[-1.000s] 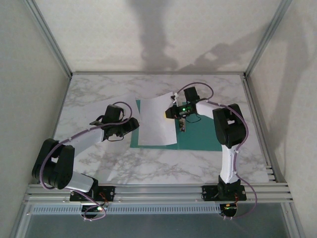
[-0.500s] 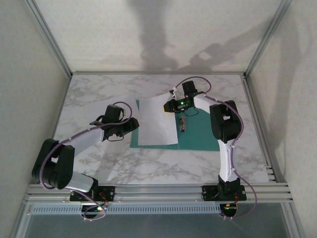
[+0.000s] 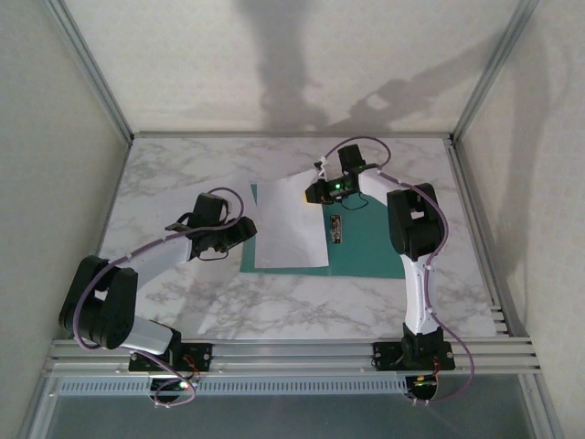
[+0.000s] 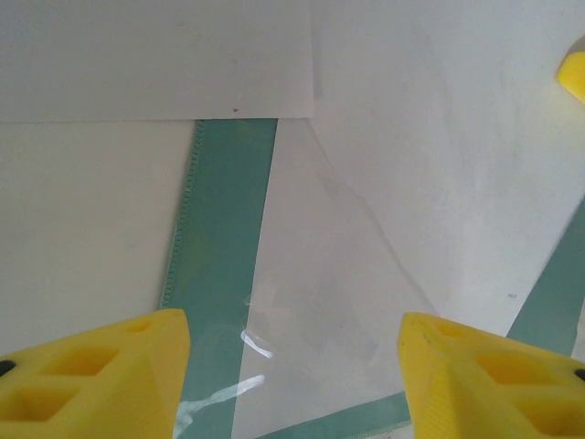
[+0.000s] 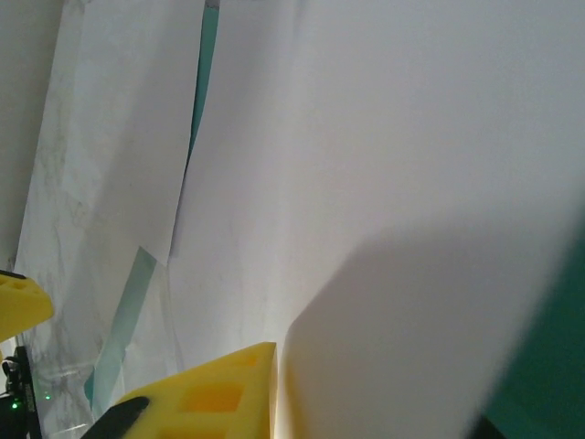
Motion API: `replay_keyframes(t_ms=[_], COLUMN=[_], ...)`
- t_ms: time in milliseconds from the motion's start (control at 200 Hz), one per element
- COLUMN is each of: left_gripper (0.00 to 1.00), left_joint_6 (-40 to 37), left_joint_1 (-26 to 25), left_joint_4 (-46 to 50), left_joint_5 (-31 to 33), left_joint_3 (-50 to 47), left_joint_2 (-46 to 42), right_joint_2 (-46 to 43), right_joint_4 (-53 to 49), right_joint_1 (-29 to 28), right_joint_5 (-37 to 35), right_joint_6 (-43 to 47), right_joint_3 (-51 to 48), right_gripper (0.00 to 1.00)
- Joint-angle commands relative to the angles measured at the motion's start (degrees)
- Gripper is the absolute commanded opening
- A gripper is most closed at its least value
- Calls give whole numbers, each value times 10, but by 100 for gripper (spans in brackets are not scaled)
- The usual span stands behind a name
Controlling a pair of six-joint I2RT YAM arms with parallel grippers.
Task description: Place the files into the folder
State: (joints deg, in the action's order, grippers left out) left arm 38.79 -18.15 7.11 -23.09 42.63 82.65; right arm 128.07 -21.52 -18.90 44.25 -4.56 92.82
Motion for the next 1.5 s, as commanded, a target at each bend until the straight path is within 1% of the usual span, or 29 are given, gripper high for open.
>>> replay_keyframes(t_ms=[0, 165, 451, 631, 911, 1081, 1337, 1492], left_gripper=[62, 62, 62, 62, 62, 62, 62, 62], left_joint_6=[-7, -7, -9, -10, -11, -11, -9, -8], left_joint_1=[4, 5, 5, 5, 6, 6, 7, 7], left_joint_4=[-6, -6, -6, -5, -6, -7, -14, -13], left_joint_5=[2, 0, -2, -1, -4, -3, -7, -7], left_joint_3=[-3, -2, -1, -2, -4, -8, -13, -11], left_joint_2=[-7, -6, -6, -8, -10, -10, -5, -5], right_joint_2=[3, -17, -45, -66, -76, -68, -73, -75], right_joint_4=[-17, 6, 69, 111, 126, 124, 163, 170], right_joint_1=[2, 1, 3, 4, 7, 8, 6, 3], right_joint_5=[-22, -59, -78, -83, -100, -91, -73, -69], right_joint_6=[19, 5, -35, -65, -90, -90, -120, -127], right_joint_3=[13, -12, -65, -97, -104, -99, -128, -135], right_gripper=[15, 8, 0, 0, 0, 0, 0, 0])
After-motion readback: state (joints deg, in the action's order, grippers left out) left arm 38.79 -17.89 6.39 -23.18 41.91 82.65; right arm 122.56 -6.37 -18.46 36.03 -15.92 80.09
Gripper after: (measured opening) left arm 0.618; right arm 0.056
